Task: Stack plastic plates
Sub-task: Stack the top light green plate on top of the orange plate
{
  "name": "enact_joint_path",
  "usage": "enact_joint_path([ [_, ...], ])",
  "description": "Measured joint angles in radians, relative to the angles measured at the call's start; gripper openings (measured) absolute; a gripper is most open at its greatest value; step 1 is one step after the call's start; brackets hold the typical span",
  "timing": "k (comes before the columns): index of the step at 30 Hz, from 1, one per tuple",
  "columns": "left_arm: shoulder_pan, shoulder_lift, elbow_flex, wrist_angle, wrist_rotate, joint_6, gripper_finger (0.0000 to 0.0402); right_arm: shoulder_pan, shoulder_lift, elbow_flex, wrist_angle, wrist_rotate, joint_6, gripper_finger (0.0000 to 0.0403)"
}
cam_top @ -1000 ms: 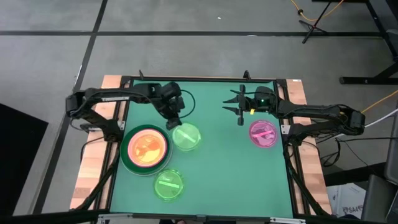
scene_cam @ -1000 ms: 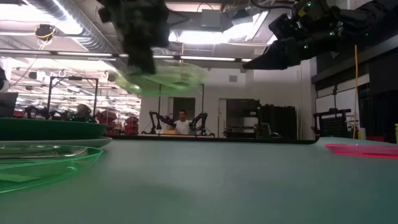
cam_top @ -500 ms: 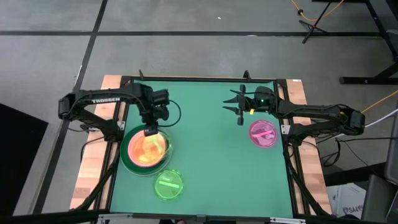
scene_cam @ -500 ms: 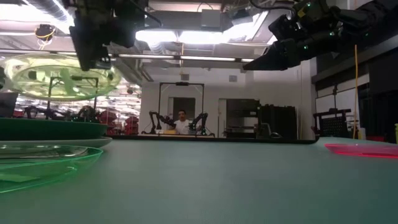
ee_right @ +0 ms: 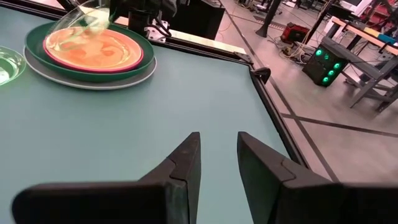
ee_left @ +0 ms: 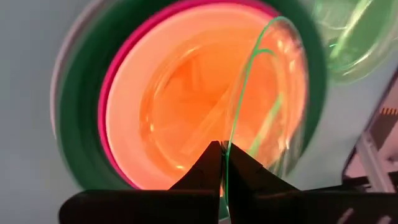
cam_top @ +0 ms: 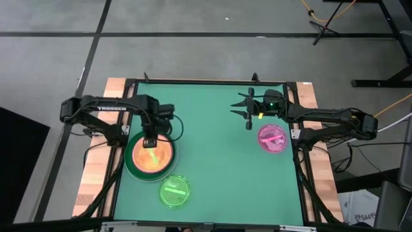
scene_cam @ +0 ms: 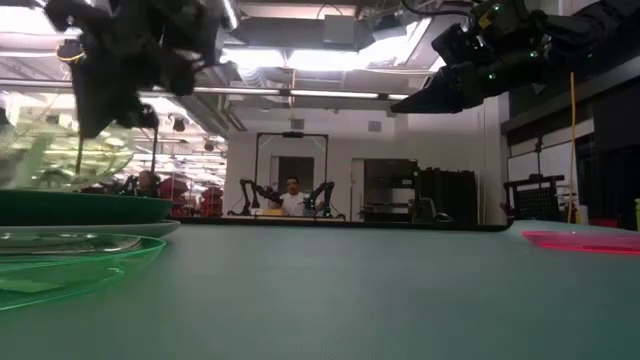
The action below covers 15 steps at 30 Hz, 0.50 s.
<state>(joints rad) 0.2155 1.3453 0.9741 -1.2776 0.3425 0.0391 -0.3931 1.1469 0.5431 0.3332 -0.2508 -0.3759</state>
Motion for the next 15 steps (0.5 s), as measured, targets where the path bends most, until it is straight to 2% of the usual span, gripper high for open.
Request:
enact_joint_path([
  [7,-0.001,0.000,-0.118,0.039,-0.101,-0.003,0.0001,0.000,0.000,0.000,0.000,0.000,0.000,0.0095],
  [15,-0.001,0.001,-0.155,0.097,-0.120,-0.004,0.0001,0.000,0.000,0.000,0.001,0.000,0.000,0.0095],
])
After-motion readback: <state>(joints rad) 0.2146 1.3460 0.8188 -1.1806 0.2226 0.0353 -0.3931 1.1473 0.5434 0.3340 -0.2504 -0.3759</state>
